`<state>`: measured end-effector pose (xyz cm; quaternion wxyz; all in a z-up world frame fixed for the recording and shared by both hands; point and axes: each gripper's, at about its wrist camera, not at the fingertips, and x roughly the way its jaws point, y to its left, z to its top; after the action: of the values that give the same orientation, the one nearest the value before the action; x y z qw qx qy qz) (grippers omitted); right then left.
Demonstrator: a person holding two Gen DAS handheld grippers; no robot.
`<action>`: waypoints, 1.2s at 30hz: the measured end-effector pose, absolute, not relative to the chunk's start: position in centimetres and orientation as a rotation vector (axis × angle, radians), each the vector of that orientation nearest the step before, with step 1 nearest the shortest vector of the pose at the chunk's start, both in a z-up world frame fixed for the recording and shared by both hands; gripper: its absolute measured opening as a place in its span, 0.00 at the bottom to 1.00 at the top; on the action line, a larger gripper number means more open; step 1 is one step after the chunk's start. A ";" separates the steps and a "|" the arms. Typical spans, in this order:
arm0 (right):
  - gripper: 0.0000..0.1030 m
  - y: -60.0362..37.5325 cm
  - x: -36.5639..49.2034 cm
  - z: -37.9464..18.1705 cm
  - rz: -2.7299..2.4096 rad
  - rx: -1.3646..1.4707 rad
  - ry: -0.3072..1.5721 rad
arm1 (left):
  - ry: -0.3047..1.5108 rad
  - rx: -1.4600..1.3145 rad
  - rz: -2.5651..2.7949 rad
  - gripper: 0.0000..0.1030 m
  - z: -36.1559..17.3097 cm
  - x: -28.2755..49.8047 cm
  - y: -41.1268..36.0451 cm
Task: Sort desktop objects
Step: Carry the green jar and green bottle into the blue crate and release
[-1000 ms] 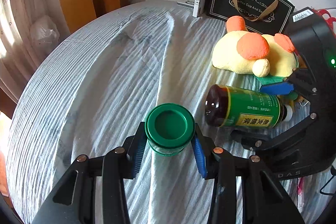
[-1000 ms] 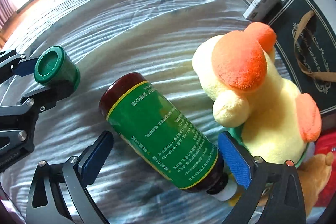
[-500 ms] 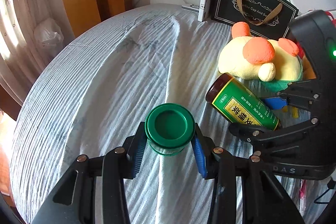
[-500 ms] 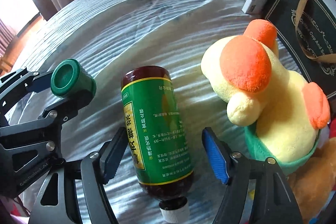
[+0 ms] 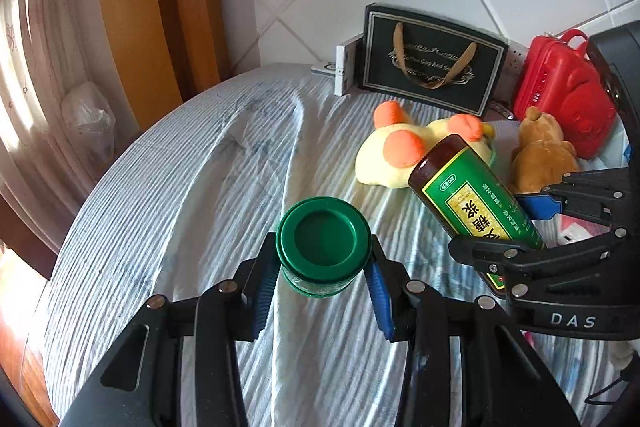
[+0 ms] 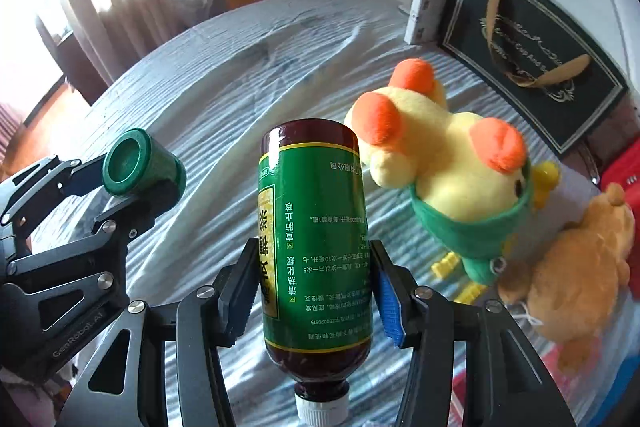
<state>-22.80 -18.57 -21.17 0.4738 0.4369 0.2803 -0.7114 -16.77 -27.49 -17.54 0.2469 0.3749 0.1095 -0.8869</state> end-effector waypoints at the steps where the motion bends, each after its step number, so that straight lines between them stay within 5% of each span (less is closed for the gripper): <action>1: 0.50 -17.8 -22.6 -20.4 -1.761 1.063 0.667 | 0.283 1.009 -2.438 0.40 -16.8 -16.7 -26.7; 21: 0.50 19.1 -17.6 0.9 -2.519 0.806 0.173 | 0.099 0.842 -3.063 0.40 -0.9 -18.1 0.7; 36: 0.50 47.3 -25.1 8.2 -2.845 0.817 0.175 | -0.017 0.915 -3.349 0.40 10.0 -27.1 32.4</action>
<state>-25.14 47.31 8.21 0.0879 0.2744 0.0588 -0.9558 -27.15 32.41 9.98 -0.1646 0.2601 -0.0050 -0.9515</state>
